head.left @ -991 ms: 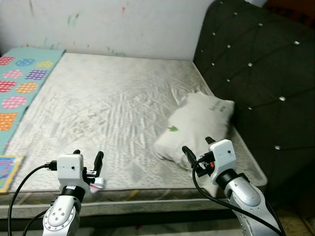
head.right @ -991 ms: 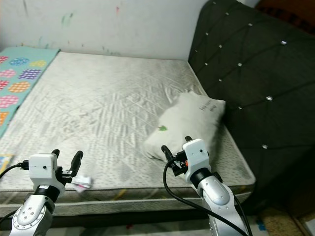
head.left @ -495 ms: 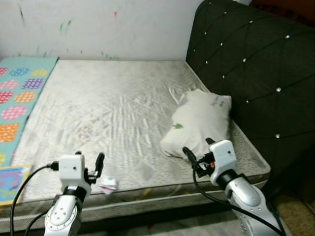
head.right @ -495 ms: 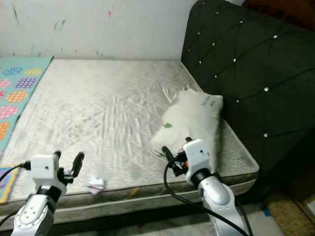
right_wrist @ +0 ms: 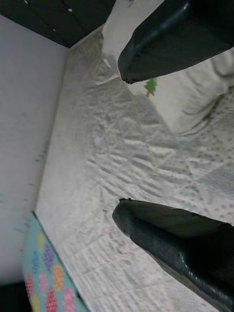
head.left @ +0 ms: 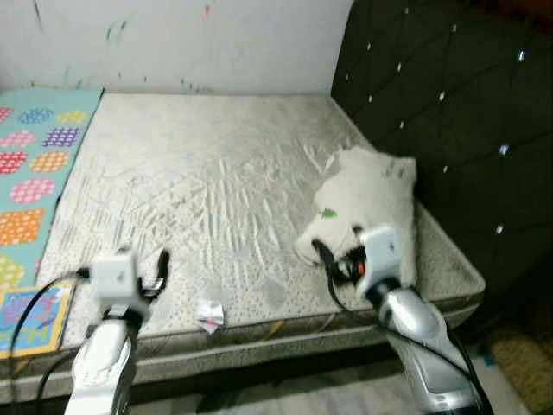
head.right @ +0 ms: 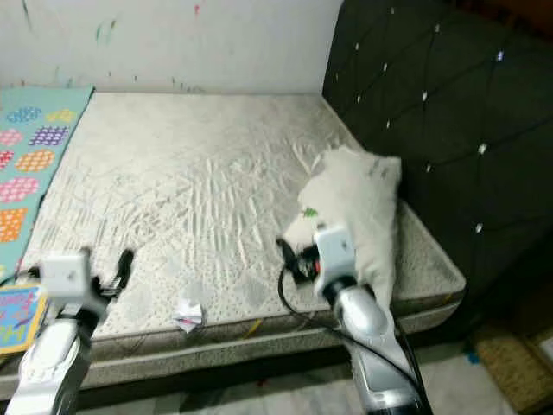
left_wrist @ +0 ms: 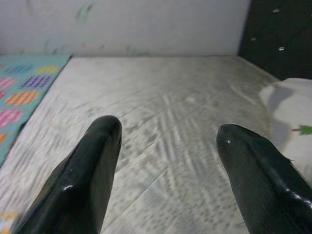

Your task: Clean up the room

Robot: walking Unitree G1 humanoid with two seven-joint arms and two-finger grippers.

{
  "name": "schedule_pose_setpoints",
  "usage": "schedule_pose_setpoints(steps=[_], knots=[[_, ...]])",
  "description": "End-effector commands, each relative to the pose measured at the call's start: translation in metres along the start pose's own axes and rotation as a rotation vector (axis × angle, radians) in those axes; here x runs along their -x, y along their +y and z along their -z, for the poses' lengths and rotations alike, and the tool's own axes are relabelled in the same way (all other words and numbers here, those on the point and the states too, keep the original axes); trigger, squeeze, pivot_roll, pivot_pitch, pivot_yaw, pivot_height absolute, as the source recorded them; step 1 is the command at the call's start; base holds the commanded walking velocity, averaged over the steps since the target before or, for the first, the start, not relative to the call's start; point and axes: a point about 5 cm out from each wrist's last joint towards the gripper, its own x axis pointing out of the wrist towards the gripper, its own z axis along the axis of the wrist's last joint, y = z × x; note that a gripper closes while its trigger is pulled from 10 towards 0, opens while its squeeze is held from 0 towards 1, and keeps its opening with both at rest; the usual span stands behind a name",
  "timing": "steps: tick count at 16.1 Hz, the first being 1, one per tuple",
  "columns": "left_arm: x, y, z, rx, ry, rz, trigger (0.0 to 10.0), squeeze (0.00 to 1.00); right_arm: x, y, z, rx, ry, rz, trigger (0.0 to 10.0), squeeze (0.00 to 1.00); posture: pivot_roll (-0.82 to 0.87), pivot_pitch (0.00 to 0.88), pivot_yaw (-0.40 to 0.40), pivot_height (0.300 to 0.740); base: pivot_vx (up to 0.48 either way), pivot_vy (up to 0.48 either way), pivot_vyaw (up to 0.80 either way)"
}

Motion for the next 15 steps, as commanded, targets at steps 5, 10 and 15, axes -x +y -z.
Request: schedule_pose_setpoints(steps=[5,10,15], knots=[[-0.018,-0.011,0.002,-0.028,-0.006,0.049,10.0,0.0,-0.01,-0.012,-0.005,0.03,-0.049,0.07,10.0,0.0,-0.08,0.0,0.009,0.74,0.0,0.0,0.0],[-0.031,-0.031,-0.001,-0.027,-0.037,0.134,10.0,0.0,-0.017,-0.022,-0.016,0.077,-0.107,0.101,10.0,0.0,-0.1,0.0,0.015,0.74,0.0,0.0,0.0],[-0.03,-0.039,0.005,0.001,-0.026,0.216,10.0,0.0,-0.011,-0.017,-0.008,0.112,-0.081,0.061,10.0,0.0,-0.09,0.0,-0.001,0.74,0.0,0.0,0.0]])
